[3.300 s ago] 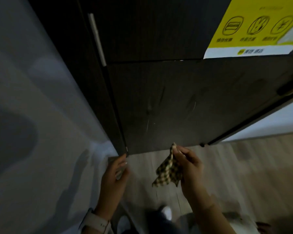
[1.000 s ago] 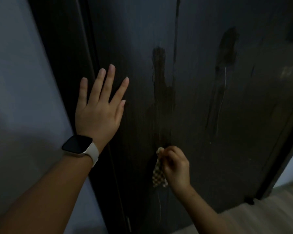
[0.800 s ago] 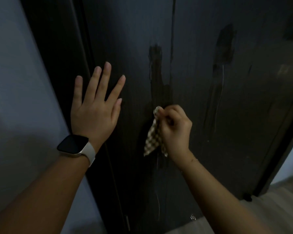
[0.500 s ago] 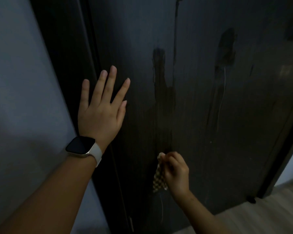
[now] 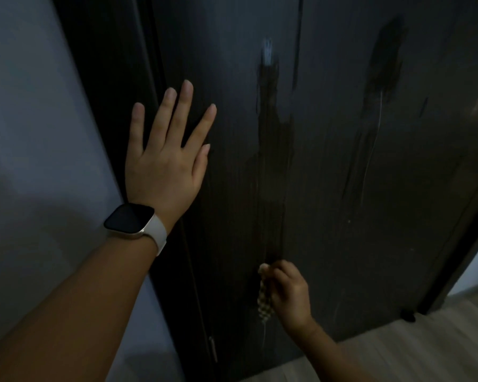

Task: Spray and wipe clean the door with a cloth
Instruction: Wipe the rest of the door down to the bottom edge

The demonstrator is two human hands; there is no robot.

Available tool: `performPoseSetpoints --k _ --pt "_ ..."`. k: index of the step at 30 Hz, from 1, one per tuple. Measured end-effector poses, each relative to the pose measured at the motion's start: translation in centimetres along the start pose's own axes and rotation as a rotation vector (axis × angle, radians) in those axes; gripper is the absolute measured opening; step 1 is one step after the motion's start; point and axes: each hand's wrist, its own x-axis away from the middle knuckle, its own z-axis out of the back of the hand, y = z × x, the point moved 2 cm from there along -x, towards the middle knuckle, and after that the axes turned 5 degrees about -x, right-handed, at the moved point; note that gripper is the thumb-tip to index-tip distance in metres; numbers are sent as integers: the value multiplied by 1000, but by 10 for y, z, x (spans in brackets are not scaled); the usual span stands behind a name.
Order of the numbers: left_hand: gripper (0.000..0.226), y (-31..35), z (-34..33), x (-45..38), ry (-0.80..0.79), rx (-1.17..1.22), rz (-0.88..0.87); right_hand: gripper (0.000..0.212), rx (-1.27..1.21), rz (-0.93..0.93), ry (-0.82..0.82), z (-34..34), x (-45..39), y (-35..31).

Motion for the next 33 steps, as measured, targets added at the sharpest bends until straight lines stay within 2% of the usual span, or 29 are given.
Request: performPoseSetpoints --k 2,3,7,9,11,13,15,16,17,18,21,23,24,25,27,29,30,31,33 --pt "50 0 0 -1 -5 2 -1 8 -6 -1 15 14 -12 -2" --pt "50 0 0 0 -9 2 1 10 -37 -21 83 24 -23 -3" --pt "50 1 -1 -1 -11 6 4 13 -237 -228 618 57 -68 -4" --pt "50 1 -1 -1 -13 6 4 12 -207 -259 713 35 -68 -15" --pt "50 1 -1 0 -16 -2 5 20 -185 -126 580 -3 -56 -37" --pt "50 1 0 0 -17 -3 6 23 -132 134 309 -34 -41 -54" --pt "50 0 1 -1 -19 9 6 20 -56 331 90 -37 -39 -53" --pt "50 -1 1 -1 -22 14 7 22 -54 346 59 -26 -45 -48" --pt "50 0 0 -1 -19 13 8 21 -74 304 99 -9 -54 -43" --pt "50 0 0 -1 -12 10 10 19 -90 237 213 10 -65 -37" --pt "49 1 0 -1 -1 15 10 7 -156 6 703 64 -107 -25" --pt "49 1 1 -2 -6 20 9 9 -228 -128 845 63 -121 -36" --pt "49 1 1 -2 -11 15 9 12 -235 -94 805 52 -122 -47" --pt "50 1 1 -2 -17 8 9 14 -215 -4 698 34 -118 -60" --pt "50 1 1 -2 -27 7 10 16 -99 273 345 1 -96 -81" --pt "50 0 2 -2 -29 10 9 25 -6 445 63 -5 -87 -79" --pt "50 0 2 -3 -29 10 7 24 -15 423 34 5 -92 -70" --pt "50 0 2 -3 -27 9 6 20 -33 359 84 20 -98 -59" --pt "50 1 0 -3 -12 -7 9 12 -56 205 342 58 -118 -43"
